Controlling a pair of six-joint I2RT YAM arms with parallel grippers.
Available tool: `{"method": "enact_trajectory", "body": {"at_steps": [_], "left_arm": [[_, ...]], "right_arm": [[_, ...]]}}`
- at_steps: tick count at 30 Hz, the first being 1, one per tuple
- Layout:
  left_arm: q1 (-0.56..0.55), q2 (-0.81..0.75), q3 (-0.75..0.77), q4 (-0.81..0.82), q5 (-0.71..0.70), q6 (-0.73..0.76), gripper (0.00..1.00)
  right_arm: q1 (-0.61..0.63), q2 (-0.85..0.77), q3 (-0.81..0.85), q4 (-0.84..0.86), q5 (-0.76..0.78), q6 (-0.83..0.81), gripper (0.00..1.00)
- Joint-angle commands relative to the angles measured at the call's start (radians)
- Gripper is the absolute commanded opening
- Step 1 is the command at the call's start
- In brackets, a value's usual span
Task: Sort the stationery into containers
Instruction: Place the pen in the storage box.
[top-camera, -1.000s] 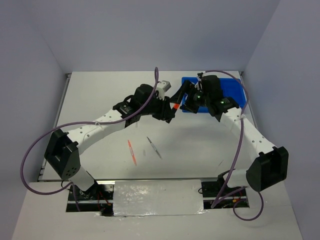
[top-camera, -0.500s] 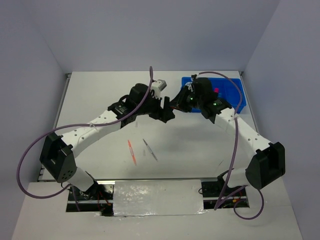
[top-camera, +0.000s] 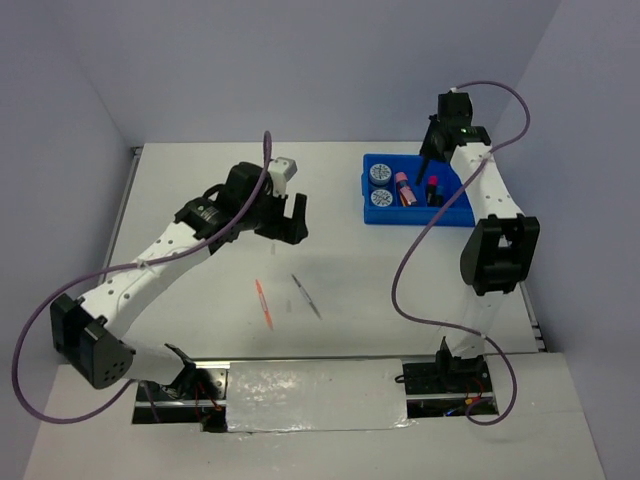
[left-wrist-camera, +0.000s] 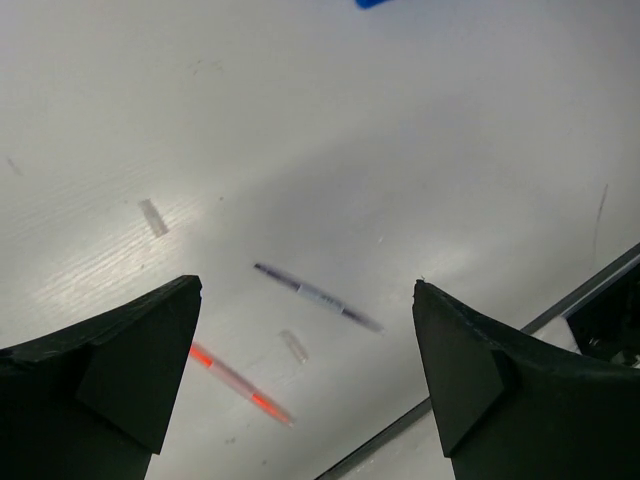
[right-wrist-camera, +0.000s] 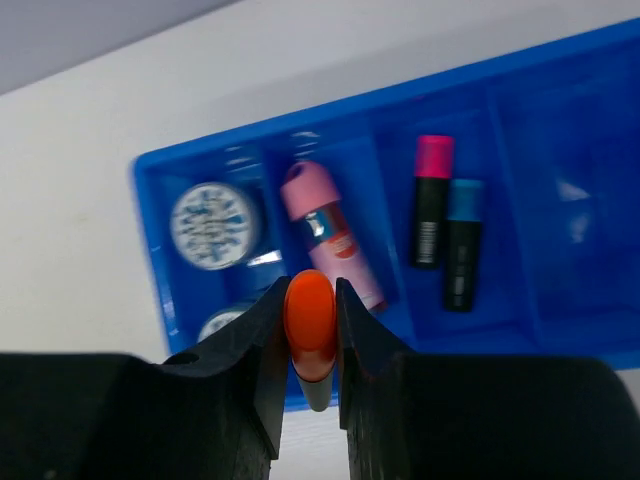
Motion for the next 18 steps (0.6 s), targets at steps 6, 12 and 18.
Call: {"method": "enact_trajectory", "body": {"at_steps": [6,12,18], "left_arm": [[0.037,-0.154,-0.102,-0.11,-0.025,0.053,0.99],[0.04,-0.174,-0.125,-0.104,-0.008,0.019,0.99],[0.04,-0.16,-0.116,-0.094,0.007,-0.004,0.99]], "right_arm": [[-0.034,0.273,0.351,-0.16,0.209,-0.134,0.02],[-0.081,0.339,0.384,-0.185,0.184,-0.117,0.09],[-0.106,0.356,0.344,-0.184,0.166,-0.106,0.41]]}}
